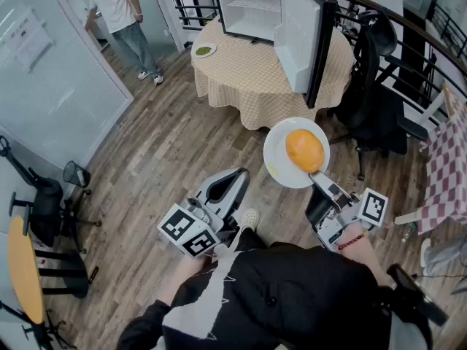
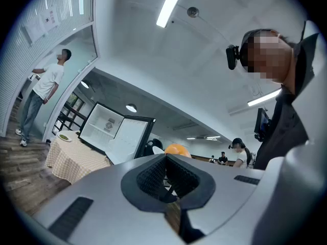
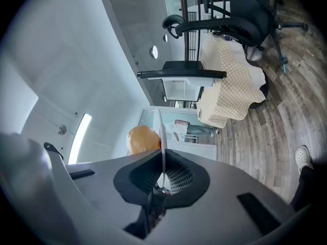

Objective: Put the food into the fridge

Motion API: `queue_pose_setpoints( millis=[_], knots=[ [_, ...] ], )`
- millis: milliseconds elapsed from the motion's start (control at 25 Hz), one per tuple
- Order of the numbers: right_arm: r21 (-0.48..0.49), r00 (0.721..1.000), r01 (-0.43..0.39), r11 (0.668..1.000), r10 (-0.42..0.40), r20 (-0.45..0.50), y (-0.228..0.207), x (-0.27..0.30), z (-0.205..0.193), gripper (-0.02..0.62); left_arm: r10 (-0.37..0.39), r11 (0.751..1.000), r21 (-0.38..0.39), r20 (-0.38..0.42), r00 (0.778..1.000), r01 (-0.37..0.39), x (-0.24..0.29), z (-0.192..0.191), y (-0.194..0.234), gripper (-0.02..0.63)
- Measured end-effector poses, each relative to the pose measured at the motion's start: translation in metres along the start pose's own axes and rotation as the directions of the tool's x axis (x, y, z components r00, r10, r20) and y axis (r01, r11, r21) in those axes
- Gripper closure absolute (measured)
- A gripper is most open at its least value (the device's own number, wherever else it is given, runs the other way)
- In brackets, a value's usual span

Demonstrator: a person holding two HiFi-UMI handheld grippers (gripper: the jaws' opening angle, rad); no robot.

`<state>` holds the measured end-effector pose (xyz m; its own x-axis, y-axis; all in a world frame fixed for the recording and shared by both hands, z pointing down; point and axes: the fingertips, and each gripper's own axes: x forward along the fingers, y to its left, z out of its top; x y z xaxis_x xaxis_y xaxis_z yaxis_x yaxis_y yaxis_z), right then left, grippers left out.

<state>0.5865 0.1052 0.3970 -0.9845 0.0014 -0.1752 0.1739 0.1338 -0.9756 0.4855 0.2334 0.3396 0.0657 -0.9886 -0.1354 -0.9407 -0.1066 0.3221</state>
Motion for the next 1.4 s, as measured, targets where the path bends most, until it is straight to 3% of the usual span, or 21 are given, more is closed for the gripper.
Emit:
queue_pose_setpoints(
  millis=[560,800,1120,1400],
  knots=[
    [-0.009,1.000,-0.003,1.000,0.003,-0.014,-0.002,0.001,0.001,0.574,0.010,1.000,-0.010,-0.002,1.000,-0.010,0.004,-0.007,0.002,0.594],
    [0.040,1.000,-0.008,0.999,0.008,-0.013,-0.008,0.008,-0.007,0.574,0.023,1.000,-0.015,-0.015,1.000,-0.023,-0.002,-0.008,0.008,0.594],
    [0.042,0.998,0.023,0.999,-0.025,0.064,-0.027,0.063,0.020,0.572,0.006,0.999,-0.036,-0.017,1.000,-0.006,0.014,0.008,0.080,0.594],
    [0.026,0.991,0.019,0.999,-0.023,0.129,-0.032,0.151,0.052,0.572,-0.044,0.998,-0.035,-0.035,0.998,0.043,0.044,0.046,0.163,0.594]
  ],
)
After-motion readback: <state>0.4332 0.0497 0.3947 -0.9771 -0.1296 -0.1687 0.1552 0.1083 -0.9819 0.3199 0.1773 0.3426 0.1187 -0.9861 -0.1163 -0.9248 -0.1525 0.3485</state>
